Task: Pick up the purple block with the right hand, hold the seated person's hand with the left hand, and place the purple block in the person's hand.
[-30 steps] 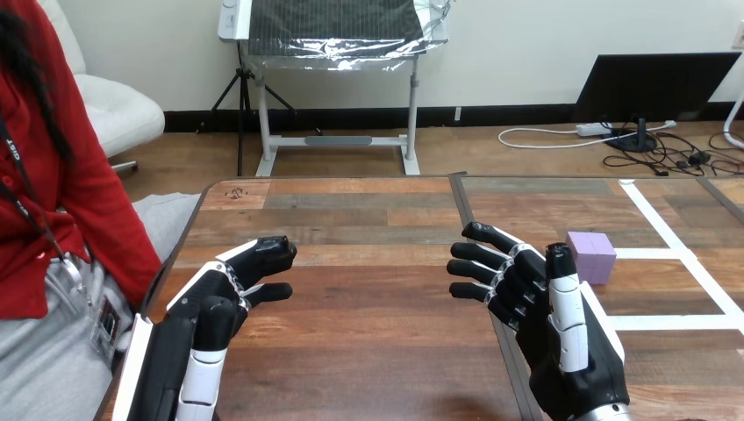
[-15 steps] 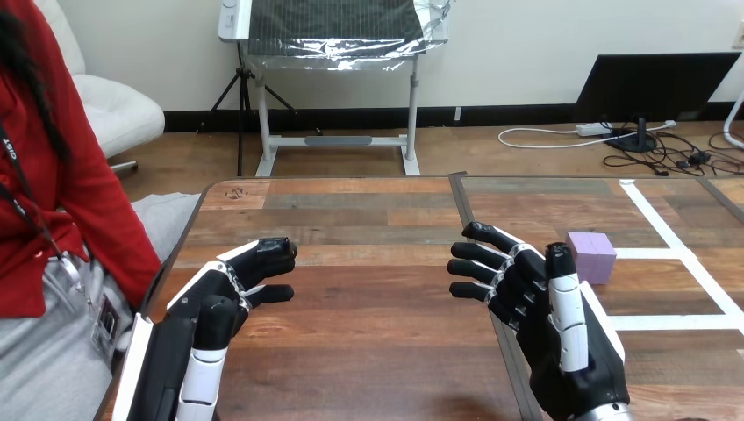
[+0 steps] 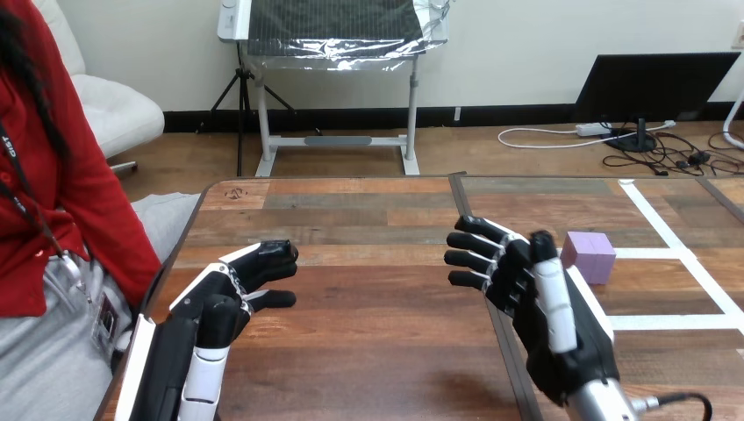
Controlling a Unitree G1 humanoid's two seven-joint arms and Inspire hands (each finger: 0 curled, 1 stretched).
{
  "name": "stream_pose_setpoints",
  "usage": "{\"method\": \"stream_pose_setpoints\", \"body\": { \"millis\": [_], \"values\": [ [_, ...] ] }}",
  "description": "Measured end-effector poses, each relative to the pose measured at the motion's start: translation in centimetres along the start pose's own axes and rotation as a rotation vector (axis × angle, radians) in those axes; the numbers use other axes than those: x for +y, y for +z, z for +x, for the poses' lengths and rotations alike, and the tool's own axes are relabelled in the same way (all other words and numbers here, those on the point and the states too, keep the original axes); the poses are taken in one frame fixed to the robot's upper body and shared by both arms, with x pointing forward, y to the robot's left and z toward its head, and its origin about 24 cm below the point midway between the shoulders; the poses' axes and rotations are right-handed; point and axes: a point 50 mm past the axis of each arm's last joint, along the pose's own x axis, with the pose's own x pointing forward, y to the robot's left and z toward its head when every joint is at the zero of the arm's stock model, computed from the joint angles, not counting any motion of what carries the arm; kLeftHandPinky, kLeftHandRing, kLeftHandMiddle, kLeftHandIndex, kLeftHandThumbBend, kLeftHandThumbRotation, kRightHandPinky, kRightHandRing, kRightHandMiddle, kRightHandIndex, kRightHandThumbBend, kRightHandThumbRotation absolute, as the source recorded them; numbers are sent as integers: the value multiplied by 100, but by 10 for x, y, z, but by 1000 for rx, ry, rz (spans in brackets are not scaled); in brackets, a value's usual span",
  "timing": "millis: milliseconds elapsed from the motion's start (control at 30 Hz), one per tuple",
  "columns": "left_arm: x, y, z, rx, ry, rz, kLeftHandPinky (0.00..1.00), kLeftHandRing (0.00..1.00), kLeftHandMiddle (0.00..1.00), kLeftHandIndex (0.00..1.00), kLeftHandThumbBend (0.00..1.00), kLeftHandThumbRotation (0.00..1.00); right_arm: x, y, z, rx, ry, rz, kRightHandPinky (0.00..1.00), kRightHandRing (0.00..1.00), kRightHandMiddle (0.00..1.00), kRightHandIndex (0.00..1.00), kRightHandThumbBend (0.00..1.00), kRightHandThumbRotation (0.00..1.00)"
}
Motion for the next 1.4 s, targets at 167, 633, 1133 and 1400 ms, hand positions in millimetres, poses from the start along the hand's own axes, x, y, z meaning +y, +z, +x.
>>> {"method": "stream_pose_setpoints", "body": {
  "millis": [167, 633, 1133, 1400],
  "values": [
    [0, -1, 0, 6, -3, 3, 64, 75, 75, 70, 63, 100, -7, -1, 12, 27, 3, -44, 72, 78, 79, 79, 72, 100],
    [0, -2, 0, 16, -6, 5, 62, 75, 74, 69, 63, 100, -27, 2, 48, 97, 2, -153, 77, 84, 85, 83, 71, 100],
    [0, -2, 0, 19, -7, 5, 59, 74, 73, 67, 63, 100, -49, 16, 84, 182, -40, -328, 86, 89, 88, 87, 69, 100],
    [0, -2, 0, 23, -7, 5, 59, 74, 73, 67, 64, 100, -59, 26, 100, 234, -66, -447, 88, 90, 89, 88, 65, 100]
  ]
}}
